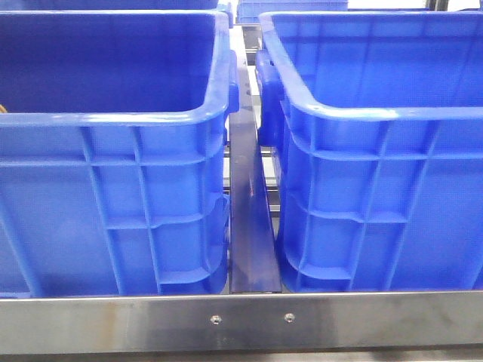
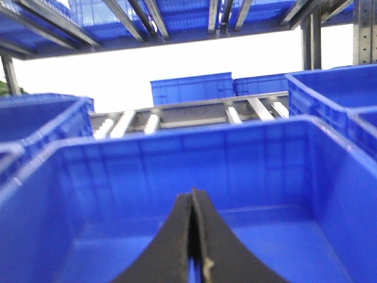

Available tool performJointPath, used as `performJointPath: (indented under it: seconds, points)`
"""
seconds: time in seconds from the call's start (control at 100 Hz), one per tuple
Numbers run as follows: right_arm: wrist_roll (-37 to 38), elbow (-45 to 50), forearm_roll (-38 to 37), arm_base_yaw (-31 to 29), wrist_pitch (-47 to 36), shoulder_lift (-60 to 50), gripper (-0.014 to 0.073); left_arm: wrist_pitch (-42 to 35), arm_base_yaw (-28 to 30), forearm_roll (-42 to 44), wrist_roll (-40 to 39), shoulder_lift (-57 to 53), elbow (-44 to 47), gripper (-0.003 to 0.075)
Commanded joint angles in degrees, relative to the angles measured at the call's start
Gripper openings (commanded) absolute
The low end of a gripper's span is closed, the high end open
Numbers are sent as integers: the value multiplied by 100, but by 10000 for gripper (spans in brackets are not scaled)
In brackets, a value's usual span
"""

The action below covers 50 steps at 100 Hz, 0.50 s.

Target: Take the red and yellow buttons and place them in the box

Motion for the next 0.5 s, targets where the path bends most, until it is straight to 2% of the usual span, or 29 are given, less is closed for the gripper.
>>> performJointPath:
  seconds: [0.0,0.16,0.25,0.33,0.49]
  points:
    - [143,-798,112,14,429,344,-69,-357,-47,21,-2,-114,-154,-19]
    - [143,-2327,376,14,2200,1400,-69,-368,-47,21,-2,-114,-154,-19]
    - [143,-3002,598,14,2825,1956,-69,-368,-47,21,-2,-114,-154,-19]
    - [143,-3330,742,14,2979,2317,-69,-357,-47,21,-2,-114,-154,-19]
    - [143,-3415,977,14,3010,2778,-54,-357,-47,21,-2,-114,-154,-19]
